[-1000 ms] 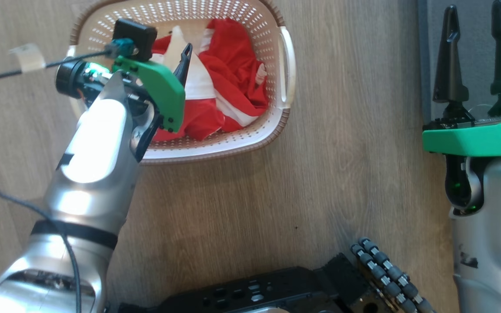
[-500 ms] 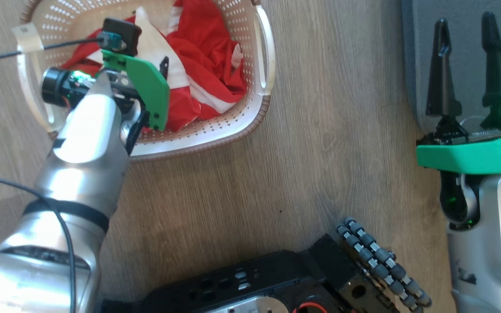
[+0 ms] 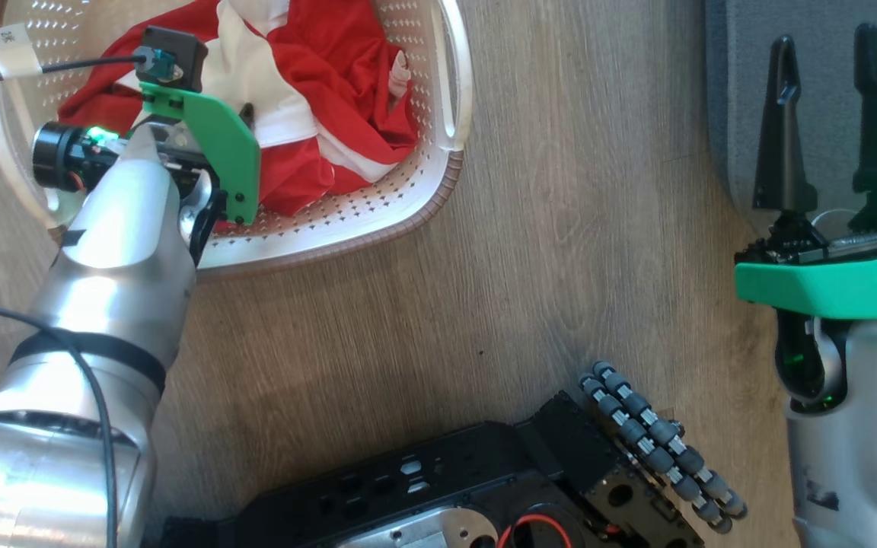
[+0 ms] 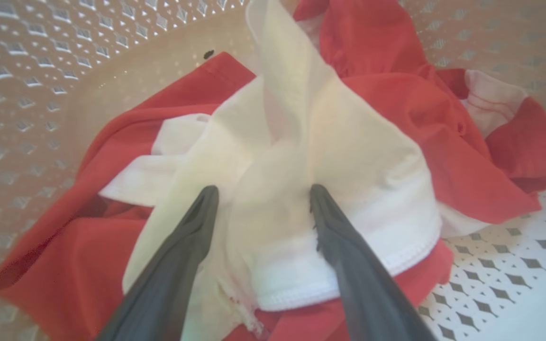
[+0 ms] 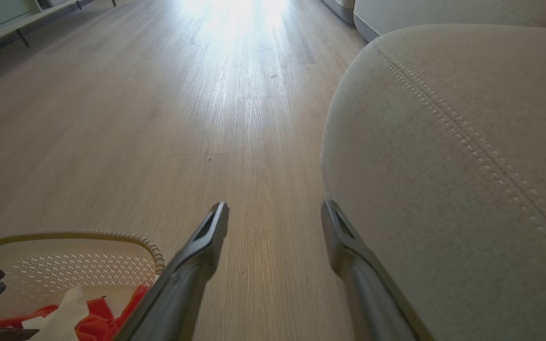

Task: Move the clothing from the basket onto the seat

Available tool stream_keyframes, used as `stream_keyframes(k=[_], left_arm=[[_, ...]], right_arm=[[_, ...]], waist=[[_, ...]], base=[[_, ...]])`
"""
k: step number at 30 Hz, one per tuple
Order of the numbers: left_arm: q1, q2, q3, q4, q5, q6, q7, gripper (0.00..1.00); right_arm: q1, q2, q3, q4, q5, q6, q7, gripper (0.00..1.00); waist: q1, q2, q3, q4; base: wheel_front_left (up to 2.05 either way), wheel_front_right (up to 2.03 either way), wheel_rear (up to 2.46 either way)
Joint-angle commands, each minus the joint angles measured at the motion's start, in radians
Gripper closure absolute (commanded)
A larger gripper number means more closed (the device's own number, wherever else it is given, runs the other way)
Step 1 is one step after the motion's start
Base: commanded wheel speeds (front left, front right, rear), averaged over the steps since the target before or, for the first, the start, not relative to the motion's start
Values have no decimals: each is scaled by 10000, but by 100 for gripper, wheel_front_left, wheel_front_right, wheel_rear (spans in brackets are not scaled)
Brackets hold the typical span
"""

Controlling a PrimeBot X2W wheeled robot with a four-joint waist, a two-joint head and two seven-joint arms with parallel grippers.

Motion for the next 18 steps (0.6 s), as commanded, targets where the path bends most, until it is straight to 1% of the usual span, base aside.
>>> stream_keyframes(k=[1,8,14,15,16,17,18], left_arm=[[80,85,57,-42,-100,-73,-106,0],[4,-125,-29,70,-486,-401,-260,0],[62,-168,-355,215,-536,-528,41,0],[95,-171,-395,241,-558,-548,132,16],[123,-174,-434,263,-582,-568,218,35],[123,-174,-434,263,-582,-568,218,35],[151,-176,-497,280,-579,-587,278,53]], right_arm=[[551,-66,164,-277,110,-2,-65,0],[604,-66,233,-143,194,-2,-65,0],[547,-66,278,-200,271,-2,-65,0],[567,-66,251,-218,276,-2,-65,0],[580,-66,222,-228,283,-2,-65,0],[580,-66,222,-228,283,-2,-65,0],[590,-66,199,-233,291,-2,-65,0]], waist=[[0,0,10,-30],[0,0,-39,-36],[0,0,62,-159],[0,0,97,-173],[0,0,137,-181],[0,0,137,-181],[0,0,167,-188]], base=[[0,0,0],[0,0,0],[0,0,0],[0,0,0],[0,0,0],[0,0,0],[0,0,0]])
